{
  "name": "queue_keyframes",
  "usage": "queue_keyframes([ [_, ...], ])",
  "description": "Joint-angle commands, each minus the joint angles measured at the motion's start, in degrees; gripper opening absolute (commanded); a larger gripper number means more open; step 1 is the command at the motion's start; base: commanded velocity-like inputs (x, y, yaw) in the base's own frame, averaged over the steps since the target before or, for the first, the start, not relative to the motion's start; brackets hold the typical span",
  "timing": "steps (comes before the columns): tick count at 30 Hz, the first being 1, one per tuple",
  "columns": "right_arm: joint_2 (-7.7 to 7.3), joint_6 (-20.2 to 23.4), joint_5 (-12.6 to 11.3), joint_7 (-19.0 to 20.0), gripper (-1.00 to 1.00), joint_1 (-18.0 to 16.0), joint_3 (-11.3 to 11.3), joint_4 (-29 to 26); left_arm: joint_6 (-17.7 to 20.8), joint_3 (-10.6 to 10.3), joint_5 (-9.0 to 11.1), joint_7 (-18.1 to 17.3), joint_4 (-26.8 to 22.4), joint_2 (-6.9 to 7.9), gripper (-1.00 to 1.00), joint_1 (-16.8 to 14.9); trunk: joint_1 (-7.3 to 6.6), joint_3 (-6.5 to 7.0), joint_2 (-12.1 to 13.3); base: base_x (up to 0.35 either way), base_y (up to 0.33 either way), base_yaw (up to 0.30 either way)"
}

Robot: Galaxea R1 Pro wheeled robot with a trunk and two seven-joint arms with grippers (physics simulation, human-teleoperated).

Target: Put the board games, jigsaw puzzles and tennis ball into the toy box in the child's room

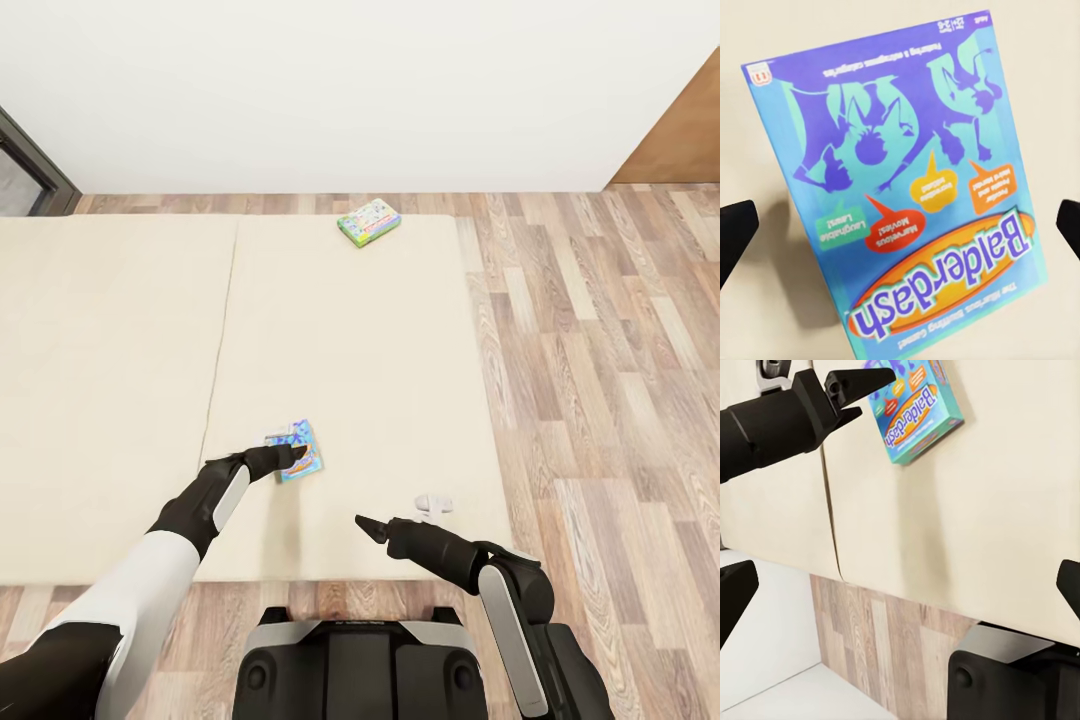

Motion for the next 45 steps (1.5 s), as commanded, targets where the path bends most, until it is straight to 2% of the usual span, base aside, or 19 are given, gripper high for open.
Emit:
queue_keyframes([
  [1,0.03,0.3,0.2,0.3,1.0,0.0,-0.1,0.0,0.3,-0.1,0.4,0.0,-0.1,0.02,1.0,0.0,0.02,-0.1,-0.1,0.0,0.0,0.0],
  [26,0.03,0.3,0.1,0.2,1.0,0.0,0.0,0.0,0.4,0.4,-0.1,0.4,-0.1,-0.02,1.0,-0.1,0.02,-1.95,-0.1,0.0,0.0,0.0],
  [35,0.03,0.3,0.1,0.4,1.0,0.0,0.0,0.0,0.8,0.5,-1.0,4.4,-0.1,0.02,1.0,-0.6,0.02,-2.39,-0.1,0.0,0.0,0.0],
  [45,0.03,0.3,0.2,0.5,1.0,0.0,-0.1,0.0,1.0,0.5,-1.2,5.4,-0.1,-0.01,1.0,-2.4,0.02,-2.44,-0.1,0.0,0.0,0.0],
])
